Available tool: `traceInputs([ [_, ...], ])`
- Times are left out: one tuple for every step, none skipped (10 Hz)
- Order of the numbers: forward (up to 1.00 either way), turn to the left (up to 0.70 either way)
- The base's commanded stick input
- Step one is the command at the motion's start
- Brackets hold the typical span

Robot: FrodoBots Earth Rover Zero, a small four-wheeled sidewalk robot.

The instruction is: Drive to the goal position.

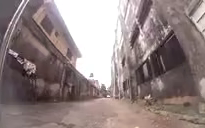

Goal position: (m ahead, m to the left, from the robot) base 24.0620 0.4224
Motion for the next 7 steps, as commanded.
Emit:
traceInputs([
  [0.78,0.03],
  [0.78,0.03],
  [0.78,0.03],
  [0.78,0.03],
  [0.78,0.03],
  [0.78,0.03],
  [0.78,0.03],
])
